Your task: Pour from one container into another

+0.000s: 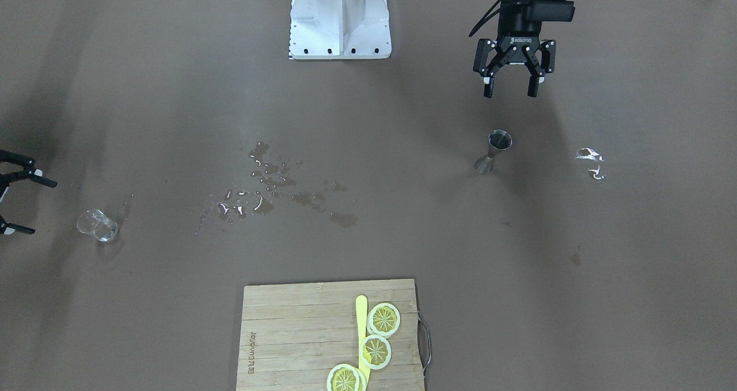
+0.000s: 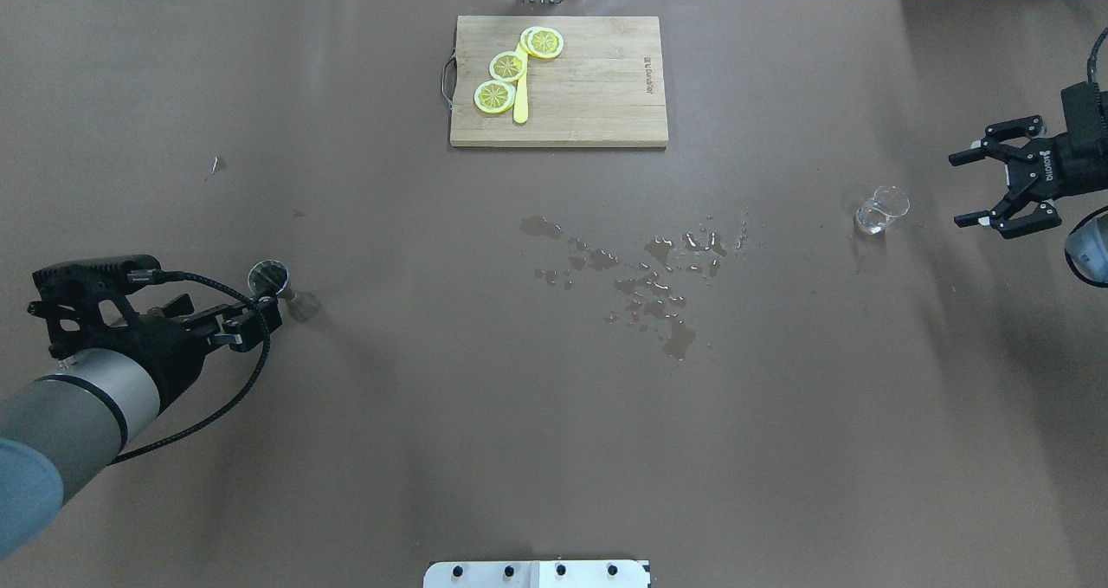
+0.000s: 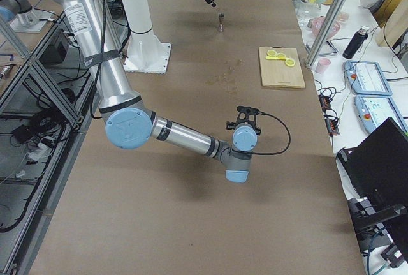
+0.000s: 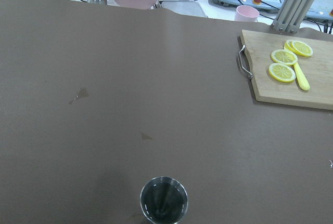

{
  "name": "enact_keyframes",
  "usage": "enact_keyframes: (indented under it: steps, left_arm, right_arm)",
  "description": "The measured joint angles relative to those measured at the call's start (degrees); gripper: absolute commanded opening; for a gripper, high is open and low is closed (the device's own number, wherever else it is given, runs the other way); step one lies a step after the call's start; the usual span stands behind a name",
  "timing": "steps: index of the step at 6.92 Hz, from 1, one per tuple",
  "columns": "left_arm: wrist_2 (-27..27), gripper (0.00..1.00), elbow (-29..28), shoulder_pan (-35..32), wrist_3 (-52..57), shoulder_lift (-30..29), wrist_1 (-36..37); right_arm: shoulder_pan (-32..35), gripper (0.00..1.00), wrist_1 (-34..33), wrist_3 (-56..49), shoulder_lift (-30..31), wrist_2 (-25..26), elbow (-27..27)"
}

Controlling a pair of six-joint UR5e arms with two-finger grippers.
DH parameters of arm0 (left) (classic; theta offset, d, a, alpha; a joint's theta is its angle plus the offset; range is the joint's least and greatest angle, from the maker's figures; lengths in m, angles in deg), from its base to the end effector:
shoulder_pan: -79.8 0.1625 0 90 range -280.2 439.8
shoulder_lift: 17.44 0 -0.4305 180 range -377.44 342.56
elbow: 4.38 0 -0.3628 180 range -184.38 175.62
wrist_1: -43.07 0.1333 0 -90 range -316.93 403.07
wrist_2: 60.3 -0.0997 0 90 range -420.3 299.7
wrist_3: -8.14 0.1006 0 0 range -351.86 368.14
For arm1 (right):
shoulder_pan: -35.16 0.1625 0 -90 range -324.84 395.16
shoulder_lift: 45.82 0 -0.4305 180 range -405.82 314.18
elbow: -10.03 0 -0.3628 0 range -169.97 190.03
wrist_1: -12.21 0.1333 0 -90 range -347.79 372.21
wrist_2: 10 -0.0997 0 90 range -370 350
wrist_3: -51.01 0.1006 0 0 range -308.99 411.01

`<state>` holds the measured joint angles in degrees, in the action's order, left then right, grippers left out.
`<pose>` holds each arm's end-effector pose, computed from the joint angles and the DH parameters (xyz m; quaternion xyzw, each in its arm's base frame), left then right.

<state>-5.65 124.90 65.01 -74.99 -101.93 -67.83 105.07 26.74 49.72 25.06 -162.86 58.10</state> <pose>0.3232 -0.2834 0.3555 0.3471 0.3790 -0.1975 0.8348 -0.1427 -0.5177 0.6178 0.4863 -0.4803 -0.4549 0.5709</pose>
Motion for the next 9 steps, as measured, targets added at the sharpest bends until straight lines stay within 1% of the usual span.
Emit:
enact_keyframes:
  steps: [2, 3, 6, 9]
  left_arm:
    - [-4.05, 0.98, -4.71, 0.71, -1.14, -0.21, -7.23]
    - [-5.59, 0.98, -6.34, 1.25, -2.81, -0.27, -9.20]
    - [-12.58, 0.98, -10.82, 4.47, -4.59, -0.65, -10.46]
    - [-18.09, 0.98, -17.10, 6.60, -7.24, -4.56, -10.49]
  right_arm:
    - [0.04, 1.00, 0.04, -0.23, 0.27, -1.28, 0.09]
    - [0.04, 1.00, 0.04, -0.21, 0.44, -1.83, -0.06]
    - [0.03, 1.00, -0.23, -2.01, 0.52, -2.44, -0.63]
    - [-0.92, 0.98, -3.17, -9.79, 0.55, -2.35, -1.59]
